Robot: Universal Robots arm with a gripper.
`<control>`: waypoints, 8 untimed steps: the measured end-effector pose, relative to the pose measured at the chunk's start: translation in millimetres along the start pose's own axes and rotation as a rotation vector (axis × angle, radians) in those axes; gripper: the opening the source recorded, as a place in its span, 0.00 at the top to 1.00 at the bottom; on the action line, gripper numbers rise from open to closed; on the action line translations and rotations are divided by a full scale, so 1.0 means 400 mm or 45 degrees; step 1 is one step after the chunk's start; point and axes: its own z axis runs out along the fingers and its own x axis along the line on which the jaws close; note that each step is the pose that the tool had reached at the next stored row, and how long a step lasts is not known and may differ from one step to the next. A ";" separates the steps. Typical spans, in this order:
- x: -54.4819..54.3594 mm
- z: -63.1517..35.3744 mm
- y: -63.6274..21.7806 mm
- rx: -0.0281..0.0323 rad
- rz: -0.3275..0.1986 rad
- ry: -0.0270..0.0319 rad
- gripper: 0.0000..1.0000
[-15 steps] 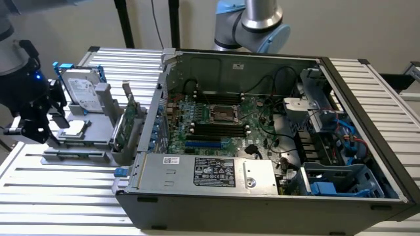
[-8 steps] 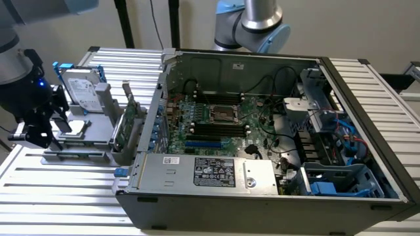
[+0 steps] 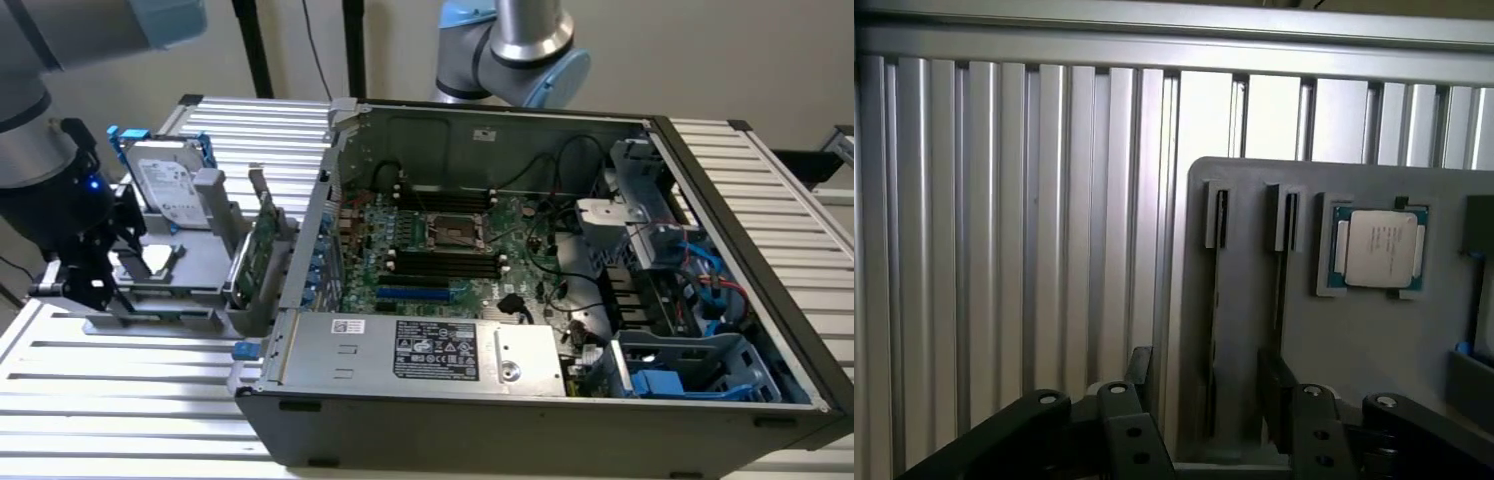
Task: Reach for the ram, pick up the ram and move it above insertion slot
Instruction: 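Pick up the ram and move it above insertion slot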
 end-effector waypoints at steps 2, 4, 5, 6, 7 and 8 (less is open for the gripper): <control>0.000 0.009 0.000 -0.0001 0.000 0.0000 0.46; 0.000 0.018 0.000 0.0000 0.000 0.0000 0.46; 0.000 0.023 -0.001 -0.0001 0.000 0.0001 0.46; 0.000 0.027 -0.001 -0.0002 0.000 0.0001 0.46; 0.000 0.032 -0.002 -0.0002 0.000 0.0001 0.46; 0.000 0.036 -0.003 -0.0001 0.001 0.0000 0.46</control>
